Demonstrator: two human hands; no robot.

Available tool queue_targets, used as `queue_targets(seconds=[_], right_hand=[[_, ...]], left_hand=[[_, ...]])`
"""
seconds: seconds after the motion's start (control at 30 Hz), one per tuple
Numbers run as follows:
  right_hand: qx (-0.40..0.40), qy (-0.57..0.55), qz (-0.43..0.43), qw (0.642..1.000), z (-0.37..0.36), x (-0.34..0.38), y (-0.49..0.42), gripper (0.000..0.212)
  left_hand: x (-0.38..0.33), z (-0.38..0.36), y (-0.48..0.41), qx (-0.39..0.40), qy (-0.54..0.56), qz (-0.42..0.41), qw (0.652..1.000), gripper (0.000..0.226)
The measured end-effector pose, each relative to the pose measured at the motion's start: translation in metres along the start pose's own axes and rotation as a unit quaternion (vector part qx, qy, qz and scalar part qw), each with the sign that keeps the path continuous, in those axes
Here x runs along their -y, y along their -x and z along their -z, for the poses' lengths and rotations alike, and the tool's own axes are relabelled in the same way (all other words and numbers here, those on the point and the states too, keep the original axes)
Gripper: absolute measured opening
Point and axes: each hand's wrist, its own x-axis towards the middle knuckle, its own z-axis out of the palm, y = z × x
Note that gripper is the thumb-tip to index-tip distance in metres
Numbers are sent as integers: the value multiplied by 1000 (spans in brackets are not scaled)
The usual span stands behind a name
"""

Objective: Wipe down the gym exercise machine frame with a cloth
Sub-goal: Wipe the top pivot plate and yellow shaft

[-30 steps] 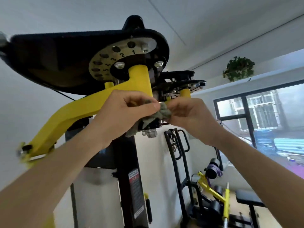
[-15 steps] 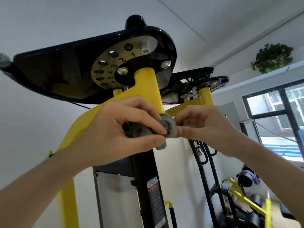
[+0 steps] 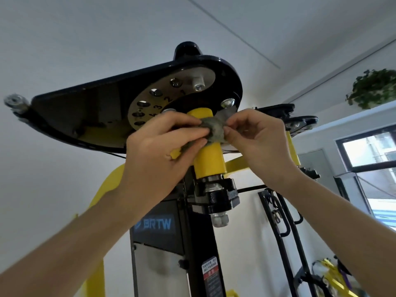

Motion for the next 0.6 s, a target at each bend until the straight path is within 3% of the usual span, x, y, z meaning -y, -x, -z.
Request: queue_targets(seconds=[0.2, 0.37, 0.47, 0.6], right_hand=[[37, -33, -28, 998, 2, -9, 11, 13], [87, -142, -56, 984, 8, -13, 35, 18], [88, -210, -78, 971, 8, -7, 38, 29], [17, -201, -90, 975, -1, 5, 21, 18]], left_hand=[[-24, 2, 3, 15, -18, 99, 995, 28], [-49, 8, 1, 71, -5, 167, 983, 27], [-57, 6, -5, 77, -79, 154, 982, 25], [-58, 6, -25, 43, -218, 76, 972, 19]])
